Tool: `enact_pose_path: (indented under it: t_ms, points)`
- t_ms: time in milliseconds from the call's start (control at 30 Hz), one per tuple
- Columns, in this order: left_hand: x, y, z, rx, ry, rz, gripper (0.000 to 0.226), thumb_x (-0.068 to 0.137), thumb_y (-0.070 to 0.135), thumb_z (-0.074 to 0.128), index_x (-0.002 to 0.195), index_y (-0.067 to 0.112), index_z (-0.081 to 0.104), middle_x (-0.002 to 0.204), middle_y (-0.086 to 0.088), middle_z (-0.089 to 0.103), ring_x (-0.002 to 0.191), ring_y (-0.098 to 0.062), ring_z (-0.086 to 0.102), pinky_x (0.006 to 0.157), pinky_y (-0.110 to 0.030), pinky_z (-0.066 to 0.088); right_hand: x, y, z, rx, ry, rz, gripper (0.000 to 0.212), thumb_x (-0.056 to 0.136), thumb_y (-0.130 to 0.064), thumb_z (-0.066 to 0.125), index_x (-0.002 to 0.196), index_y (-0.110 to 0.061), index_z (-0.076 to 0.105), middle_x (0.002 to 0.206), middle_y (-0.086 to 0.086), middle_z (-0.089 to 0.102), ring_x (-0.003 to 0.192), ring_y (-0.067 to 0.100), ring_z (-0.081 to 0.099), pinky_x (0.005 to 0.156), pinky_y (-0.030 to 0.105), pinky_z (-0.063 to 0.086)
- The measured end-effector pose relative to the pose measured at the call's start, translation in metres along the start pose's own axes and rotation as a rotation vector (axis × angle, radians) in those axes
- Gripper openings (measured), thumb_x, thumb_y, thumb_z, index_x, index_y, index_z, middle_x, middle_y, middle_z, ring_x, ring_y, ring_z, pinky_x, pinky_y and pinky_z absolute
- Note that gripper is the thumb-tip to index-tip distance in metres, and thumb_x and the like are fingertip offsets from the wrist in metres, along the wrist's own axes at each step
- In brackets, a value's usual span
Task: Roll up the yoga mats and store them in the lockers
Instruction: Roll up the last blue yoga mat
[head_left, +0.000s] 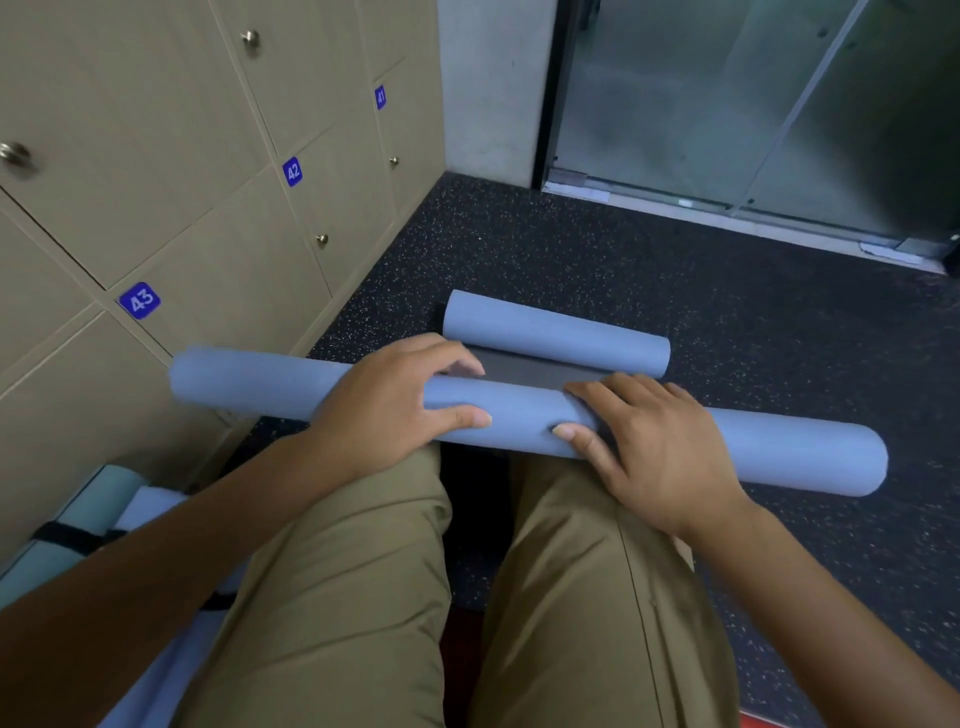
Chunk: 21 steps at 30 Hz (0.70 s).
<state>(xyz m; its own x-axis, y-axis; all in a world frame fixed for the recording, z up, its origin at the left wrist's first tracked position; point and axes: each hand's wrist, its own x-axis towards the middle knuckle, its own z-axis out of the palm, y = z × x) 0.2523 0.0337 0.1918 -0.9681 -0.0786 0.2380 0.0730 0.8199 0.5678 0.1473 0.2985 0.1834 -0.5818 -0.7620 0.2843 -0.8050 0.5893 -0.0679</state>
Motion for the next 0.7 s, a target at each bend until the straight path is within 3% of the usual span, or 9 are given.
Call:
enact_pose_path:
  t_ms: [133,233,367,467,567,700]
  points:
    - [-0.015,-0.005,0.013,0.283,0.223,0.193,0.053,0.085,0.056,0.073,0.123,0.019,0.071,0.125,0.006,0.068,0.11,-0.02,0.063,0.096,-0.041,0.049,0.019,0.005,-0.009,0.039,-0.151,0.055,0.063,0.096,-0.073,0.015,0.115,-0.034,0.061,0.098,-0.007,0.065,0.092,0.021,0.063,0.068,0.036,0.044]
    - [-0.018,-0.01,0.023,0.388,0.204,0.217,0.068,0.08,0.061,0.075,0.129,0.014,0.068,0.129,0.001,0.067,0.114,-0.024,0.062,0.1,-0.041,0.048,0.036,0.013,-0.013,0.13,-0.29,0.091,0.067,0.092,-0.08,0.011,0.111,-0.039,0.059,0.101,-0.011,0.067,0.095,0.018,0.062,0.071,0.036,0.046]
    - [-0.006,-0.016,0.025,0.35,0.154,0.161,0.067,0.08,0.066,0.069,0.127,0.018,0.068,0.122,0.005,0.068,0.108,-0.02,0.062,0.096,-0.035,0.045,0.05,0.019,-0.012,0.173,-0.406,0.079,0.065,0.09,-0.077,0.011,0.113,-0.041,0.06,0.101,-0.013,0.062,0.103,0.016,0.058,0.076,0.036,0.041]
    - [0.004,-0.021,0.022,0.324,0.08,0.147,0.066,0.083,0.071,0.058,0.125,0.021,0.066,0.115,0.008,0.068,0.1,-0.018,0.061,0.091,-0.034,0.046,0.048,0.022,-0.008,0.101,-0.305,0.025,0.07,0.094,-0.078,0.014,0.12,-0.034,0.061,0.103,-0.009,0.06,0.104,0.018,0.056,0.075,0.034,0.036]
    - [0.013,-0.024,0.018,0.265,-0.004,0.094,0.06,0.084,0.075,0.052,0.121,0.029,0.063,0.109,0.012,0.066,0.097,-0.015,0.061,0.088,-0.037,0.048,0.039,0.025,-0.003,-0.009,-0.212,-0.036,0.073,0.088,-0.082,0.027,0.132,-0.031,0.057,0.109,-0.005,0.063,0.103,0.023,0.06,0.085,0.04,0.045]
    - [0.034,-0.029,0.01,0.172,-0.13,-0.014,0.053,0.078,0.079,0.047,0.108,0.038,0.061,0.1,0.017,0.067,0.091,-0.01,0.062,0.086,-0.039,0.048,0.026,0.026,0.006,-0.119,-0.054,0.05,0.086,0.086,-0.087,0.028,0.134,-0.022,0.056,0.106,0.001,0.065,0.098,0.03,0.061,0.088,0.046,0.047]
